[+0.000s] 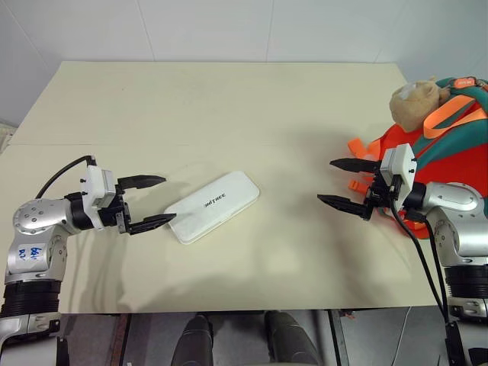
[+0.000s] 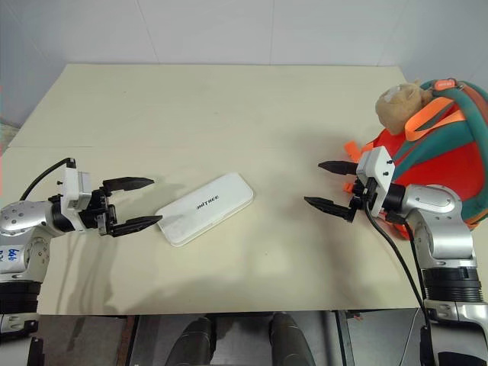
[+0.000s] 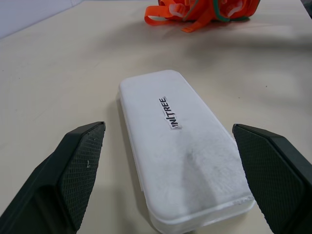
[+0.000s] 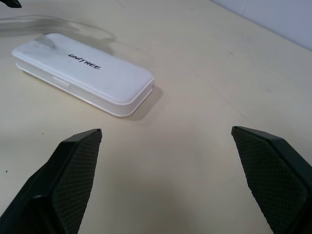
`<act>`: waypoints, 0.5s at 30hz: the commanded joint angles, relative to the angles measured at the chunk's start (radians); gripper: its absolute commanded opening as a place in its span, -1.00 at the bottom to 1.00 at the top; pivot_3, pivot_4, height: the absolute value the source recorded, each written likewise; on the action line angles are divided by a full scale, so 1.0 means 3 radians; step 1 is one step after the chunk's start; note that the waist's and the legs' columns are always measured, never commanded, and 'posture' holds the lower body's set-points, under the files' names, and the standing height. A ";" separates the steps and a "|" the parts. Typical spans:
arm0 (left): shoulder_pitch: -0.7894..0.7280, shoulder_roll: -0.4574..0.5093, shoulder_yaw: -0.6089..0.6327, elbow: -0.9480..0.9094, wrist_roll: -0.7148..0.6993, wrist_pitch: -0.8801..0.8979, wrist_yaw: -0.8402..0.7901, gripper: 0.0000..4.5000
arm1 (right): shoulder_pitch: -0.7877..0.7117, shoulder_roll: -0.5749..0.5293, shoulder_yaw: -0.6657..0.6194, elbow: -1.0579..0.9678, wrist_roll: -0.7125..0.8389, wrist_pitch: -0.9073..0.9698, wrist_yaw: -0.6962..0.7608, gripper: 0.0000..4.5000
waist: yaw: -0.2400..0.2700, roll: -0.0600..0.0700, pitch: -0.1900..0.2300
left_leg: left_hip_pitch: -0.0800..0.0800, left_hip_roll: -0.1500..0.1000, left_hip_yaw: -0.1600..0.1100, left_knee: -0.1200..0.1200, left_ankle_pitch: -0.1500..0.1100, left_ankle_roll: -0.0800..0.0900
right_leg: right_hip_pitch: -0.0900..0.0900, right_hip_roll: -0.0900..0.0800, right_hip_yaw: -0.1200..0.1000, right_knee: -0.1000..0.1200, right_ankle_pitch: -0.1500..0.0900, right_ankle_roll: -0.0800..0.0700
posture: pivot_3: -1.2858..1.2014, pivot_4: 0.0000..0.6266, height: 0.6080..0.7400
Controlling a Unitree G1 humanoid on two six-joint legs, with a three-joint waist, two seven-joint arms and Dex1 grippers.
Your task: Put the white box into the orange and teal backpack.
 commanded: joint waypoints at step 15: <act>0.0335 0.0039 0.0283 -0.0391 -0.0142 0.0024 0.0236 0.80 | -0.0472 0.0251 0.0227 0.0119 -0.0003 -0.0011 0.0071 1.00 | -0.0014 0.0000 0.0000 | 0.0000 0.0000 0.0000 0.0002 0.0000 0.0000 | 0.0000 0.0000 0.0001 0.0002 0.0000 0.0000 | 0.03 -0.52 1.00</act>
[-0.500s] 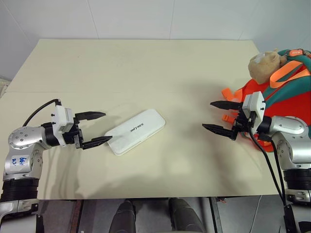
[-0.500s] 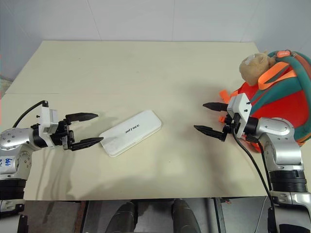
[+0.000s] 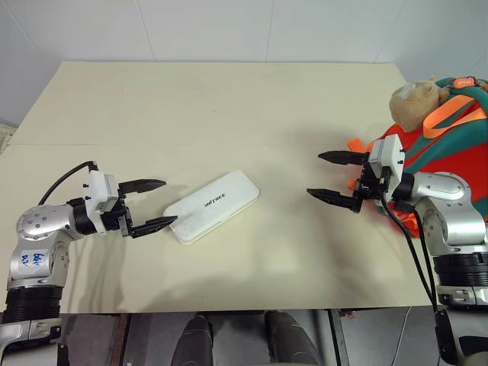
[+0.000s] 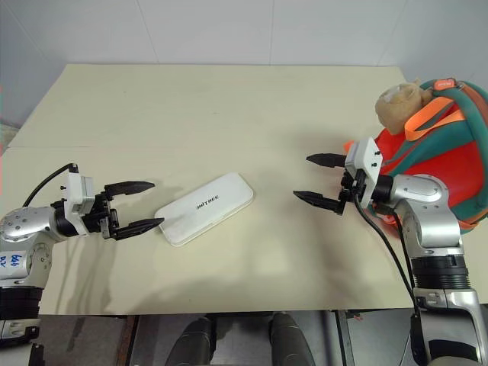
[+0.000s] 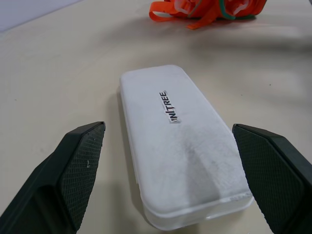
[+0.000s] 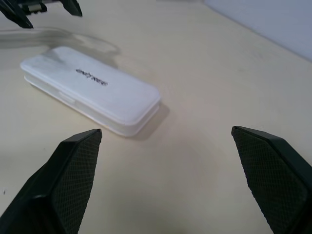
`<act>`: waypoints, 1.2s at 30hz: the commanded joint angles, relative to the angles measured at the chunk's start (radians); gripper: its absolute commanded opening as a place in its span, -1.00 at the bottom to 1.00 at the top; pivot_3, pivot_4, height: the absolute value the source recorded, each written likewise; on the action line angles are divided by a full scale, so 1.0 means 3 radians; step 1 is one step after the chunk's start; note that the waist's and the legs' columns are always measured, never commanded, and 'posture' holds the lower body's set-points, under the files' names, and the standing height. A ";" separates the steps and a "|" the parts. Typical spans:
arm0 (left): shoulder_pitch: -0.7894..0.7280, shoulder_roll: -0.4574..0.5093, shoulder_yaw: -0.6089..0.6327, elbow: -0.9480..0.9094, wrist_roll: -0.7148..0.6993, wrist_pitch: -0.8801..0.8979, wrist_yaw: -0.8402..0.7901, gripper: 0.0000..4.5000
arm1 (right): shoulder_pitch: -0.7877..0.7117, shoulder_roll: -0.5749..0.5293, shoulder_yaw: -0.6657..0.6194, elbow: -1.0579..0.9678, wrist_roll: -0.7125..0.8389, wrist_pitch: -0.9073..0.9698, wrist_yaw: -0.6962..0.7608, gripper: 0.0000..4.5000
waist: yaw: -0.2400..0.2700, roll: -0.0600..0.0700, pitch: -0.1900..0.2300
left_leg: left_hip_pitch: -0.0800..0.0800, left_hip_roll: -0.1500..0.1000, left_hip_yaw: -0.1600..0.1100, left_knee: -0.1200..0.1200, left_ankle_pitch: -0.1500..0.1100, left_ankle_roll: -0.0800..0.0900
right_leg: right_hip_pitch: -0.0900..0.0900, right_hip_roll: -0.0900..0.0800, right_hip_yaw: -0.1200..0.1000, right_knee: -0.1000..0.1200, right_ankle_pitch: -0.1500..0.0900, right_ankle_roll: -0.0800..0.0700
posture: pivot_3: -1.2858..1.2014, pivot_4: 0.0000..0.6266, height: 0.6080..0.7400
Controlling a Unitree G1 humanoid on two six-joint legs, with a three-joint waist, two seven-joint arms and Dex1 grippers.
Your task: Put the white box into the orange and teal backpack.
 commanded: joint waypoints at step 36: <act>0.1469 -0.0536 0.0066 -0.1322 0.0307 0.0619 0.1563 -0.99 | -0.1561 0.1585 0.0530 0.3421 -0.1480 -0.1608 -0.0682 -0.99 | -0.0134 0.0001 0.0000 | 0.0008 0.0000 0.0001 -0.0008 0.0001 -0.0002 | -0.0002 0.0002 0.0001 0.0010 -0.0003 -0.0006 | 0.03 -0.52 1.00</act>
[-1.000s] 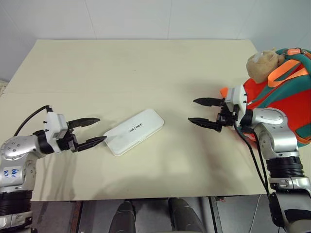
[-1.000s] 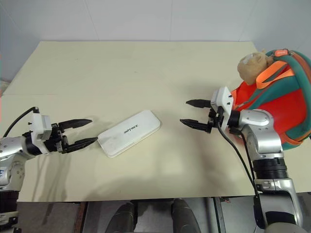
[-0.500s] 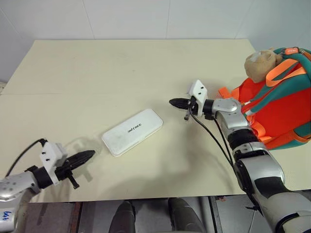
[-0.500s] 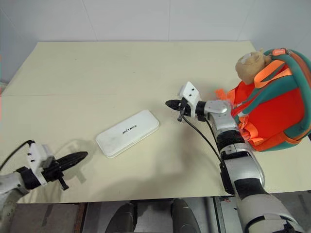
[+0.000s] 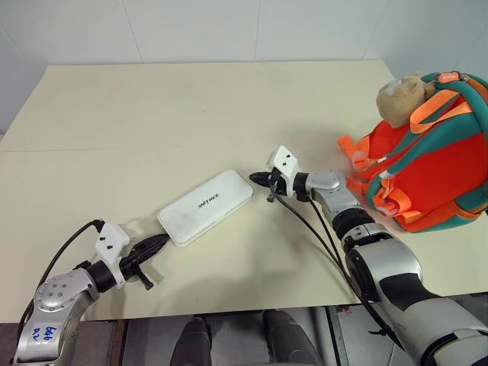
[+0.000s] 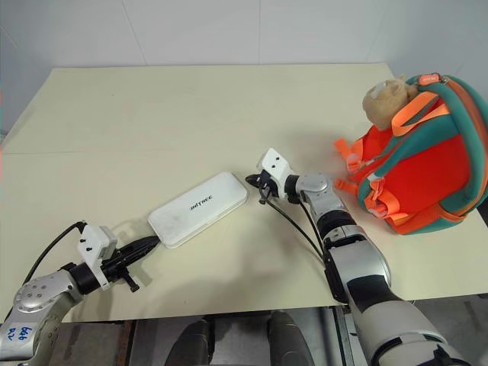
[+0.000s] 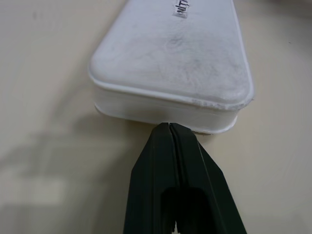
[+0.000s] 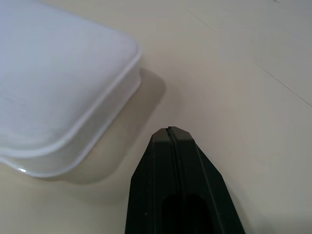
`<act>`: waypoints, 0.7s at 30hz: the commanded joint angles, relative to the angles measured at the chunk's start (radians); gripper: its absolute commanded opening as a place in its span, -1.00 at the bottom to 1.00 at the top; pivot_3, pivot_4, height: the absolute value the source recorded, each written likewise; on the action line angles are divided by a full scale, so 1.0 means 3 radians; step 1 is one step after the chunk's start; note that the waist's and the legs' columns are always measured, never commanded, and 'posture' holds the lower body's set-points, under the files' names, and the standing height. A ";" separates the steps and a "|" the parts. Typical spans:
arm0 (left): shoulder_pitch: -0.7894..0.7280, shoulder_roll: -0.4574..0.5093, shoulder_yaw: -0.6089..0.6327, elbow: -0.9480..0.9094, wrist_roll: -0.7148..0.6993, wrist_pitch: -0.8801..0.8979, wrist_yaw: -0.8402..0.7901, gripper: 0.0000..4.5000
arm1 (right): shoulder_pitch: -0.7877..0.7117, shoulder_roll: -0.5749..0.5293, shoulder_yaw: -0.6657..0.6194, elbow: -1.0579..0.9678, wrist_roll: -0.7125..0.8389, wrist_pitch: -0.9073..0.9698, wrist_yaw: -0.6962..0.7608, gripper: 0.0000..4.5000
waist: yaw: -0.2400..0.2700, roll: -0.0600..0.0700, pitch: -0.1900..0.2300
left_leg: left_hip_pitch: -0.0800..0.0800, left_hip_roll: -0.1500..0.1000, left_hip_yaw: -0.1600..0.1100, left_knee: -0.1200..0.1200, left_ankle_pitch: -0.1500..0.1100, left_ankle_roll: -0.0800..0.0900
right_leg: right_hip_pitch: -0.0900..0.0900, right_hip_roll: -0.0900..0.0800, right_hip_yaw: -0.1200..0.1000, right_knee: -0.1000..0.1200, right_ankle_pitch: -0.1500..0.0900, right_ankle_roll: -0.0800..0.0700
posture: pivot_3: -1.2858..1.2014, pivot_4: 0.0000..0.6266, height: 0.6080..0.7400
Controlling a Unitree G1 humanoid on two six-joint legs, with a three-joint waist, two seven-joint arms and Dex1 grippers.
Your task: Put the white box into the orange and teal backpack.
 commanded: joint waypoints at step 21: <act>-0.0482 0.0037 -0.0398 0.0432 0.0101 -0.0323 -0.0445 -0.99 | 0.1867 -0.0651 -0.0106 -0.3736 0.0689 0.1896 0.0329 -0.99 | 0.0070 0.0000 0.0000 | -0.0001 -0.0001 0.0000 0.0003 0.0000 0.0000 | 0.0001 -0.0001 0.0001 -0.0003 0.0000 0.0000 | 0.03 -0.52 1.00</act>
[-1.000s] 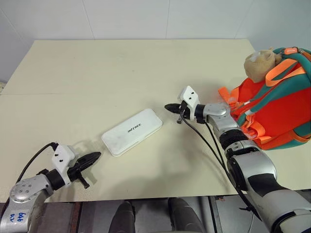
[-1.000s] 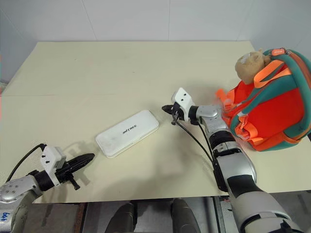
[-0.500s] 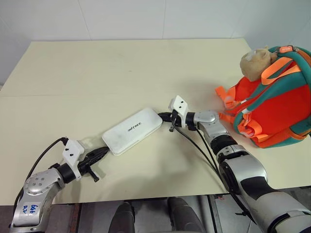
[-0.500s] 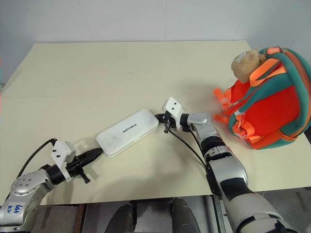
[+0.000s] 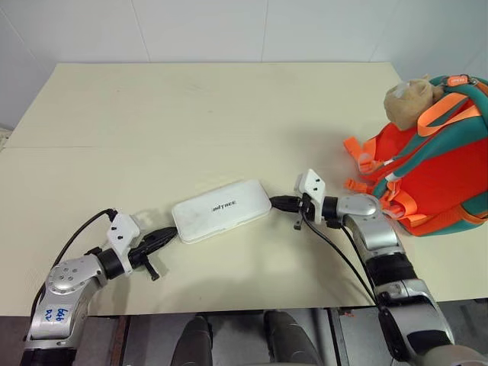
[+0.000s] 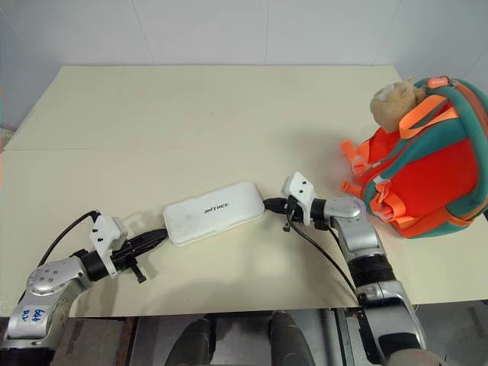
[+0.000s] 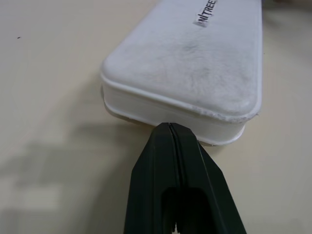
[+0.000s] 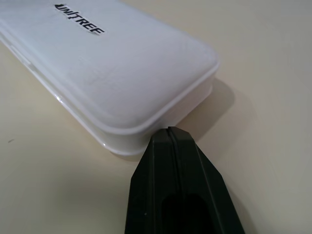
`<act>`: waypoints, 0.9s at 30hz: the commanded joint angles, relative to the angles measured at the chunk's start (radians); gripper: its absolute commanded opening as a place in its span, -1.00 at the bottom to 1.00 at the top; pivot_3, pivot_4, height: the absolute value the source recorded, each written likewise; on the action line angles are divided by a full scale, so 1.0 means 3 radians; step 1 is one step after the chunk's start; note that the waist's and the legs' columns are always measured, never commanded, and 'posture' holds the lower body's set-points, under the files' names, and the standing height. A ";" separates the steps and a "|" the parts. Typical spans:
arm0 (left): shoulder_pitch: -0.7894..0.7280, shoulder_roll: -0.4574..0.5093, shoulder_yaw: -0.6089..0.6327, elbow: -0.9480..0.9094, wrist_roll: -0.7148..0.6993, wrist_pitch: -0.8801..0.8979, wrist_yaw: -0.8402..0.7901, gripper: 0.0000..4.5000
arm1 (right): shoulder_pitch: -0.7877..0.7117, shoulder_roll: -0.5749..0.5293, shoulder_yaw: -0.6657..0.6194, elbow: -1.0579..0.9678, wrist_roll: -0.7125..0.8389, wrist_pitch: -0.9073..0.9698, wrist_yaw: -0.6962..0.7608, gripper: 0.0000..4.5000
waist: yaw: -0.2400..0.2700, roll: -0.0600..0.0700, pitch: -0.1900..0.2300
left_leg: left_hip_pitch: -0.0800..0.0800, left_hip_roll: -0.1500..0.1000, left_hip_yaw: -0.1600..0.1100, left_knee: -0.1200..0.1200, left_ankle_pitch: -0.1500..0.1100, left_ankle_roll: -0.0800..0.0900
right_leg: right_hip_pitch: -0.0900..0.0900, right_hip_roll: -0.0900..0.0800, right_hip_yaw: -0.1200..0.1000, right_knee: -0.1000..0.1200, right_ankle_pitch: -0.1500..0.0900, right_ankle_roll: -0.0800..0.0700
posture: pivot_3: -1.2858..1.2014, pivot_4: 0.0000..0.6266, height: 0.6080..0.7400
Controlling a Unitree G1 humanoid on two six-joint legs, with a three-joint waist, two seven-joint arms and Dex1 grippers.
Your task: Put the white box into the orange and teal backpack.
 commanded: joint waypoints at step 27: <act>-0.0259 0.0148 -0.0340 0.0081 0.0023 -0.0070 -0.0552 -0.99 | 0.1128 -0.0467 -0.0102 -0.1906 0.0724 0.1487 -0.0484 -0.99 | 0.0078 -0.0004 -0.0002 | -0.0003 0.0000 0.0002 -0.0008 -0.0001 0.0000 | 0.0002 -0.0001 0.0001 -0.0022 -0.0004 -0.0009 | 0.03 -0.52 1.00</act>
